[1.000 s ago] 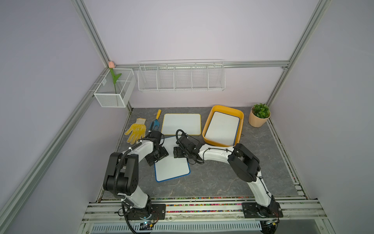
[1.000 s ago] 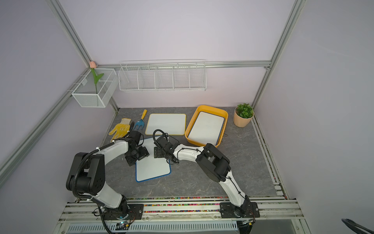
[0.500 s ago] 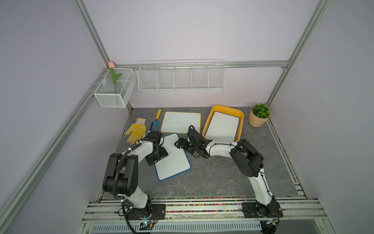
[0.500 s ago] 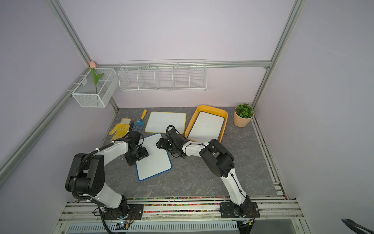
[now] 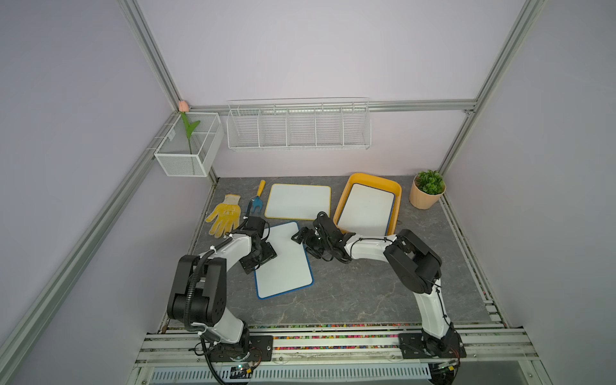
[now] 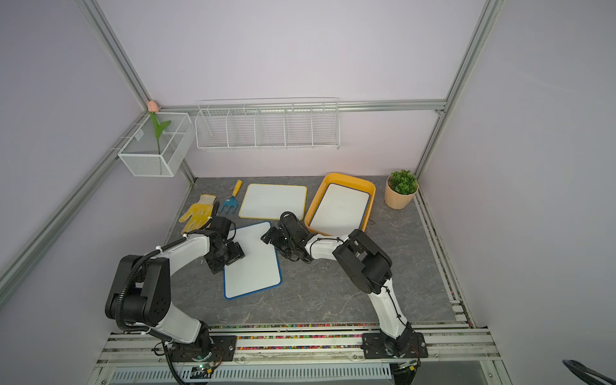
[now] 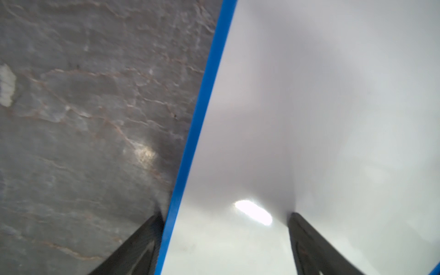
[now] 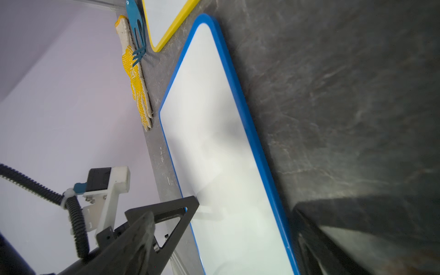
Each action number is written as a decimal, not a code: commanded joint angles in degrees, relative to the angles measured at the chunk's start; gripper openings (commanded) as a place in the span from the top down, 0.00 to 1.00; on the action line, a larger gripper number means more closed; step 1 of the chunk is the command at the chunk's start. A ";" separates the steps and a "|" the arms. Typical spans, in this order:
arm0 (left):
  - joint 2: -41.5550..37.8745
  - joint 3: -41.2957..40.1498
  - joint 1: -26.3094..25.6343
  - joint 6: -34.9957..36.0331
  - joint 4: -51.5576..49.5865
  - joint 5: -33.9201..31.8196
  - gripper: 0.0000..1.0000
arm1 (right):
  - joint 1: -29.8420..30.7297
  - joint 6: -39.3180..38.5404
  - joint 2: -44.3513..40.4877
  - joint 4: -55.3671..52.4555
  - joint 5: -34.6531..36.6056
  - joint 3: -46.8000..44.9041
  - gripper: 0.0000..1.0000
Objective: Put the whiteboard into the storage box
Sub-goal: Pick up the whiteboard at the center of the board.
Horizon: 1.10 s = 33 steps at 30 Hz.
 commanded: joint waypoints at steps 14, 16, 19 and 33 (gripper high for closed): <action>5.28 -4.99 -1.69 -1.04 16.63 15.70 0.17 | 4.99 10.50 -4.47 6.07 -10.62 -1.40 0.10; 5.24 -4.82 -1.69 -0.93 16.36 15.55 0.17 | 5.01 5.27 -5.56 2.69 -9.43 -0.33 0.10; 5.10 -4.88 -1.69 -0.79 16.19 15.37 0.17 | 4.93 0.84 -7.00 -0.30 -7.96 0.41 0.10; 5.57 -4.98 -1.69 -1.27 16.01 14.80 0.17 | 4.86 -7.86 -15.29 -9.25 1.78 -2.43 0.09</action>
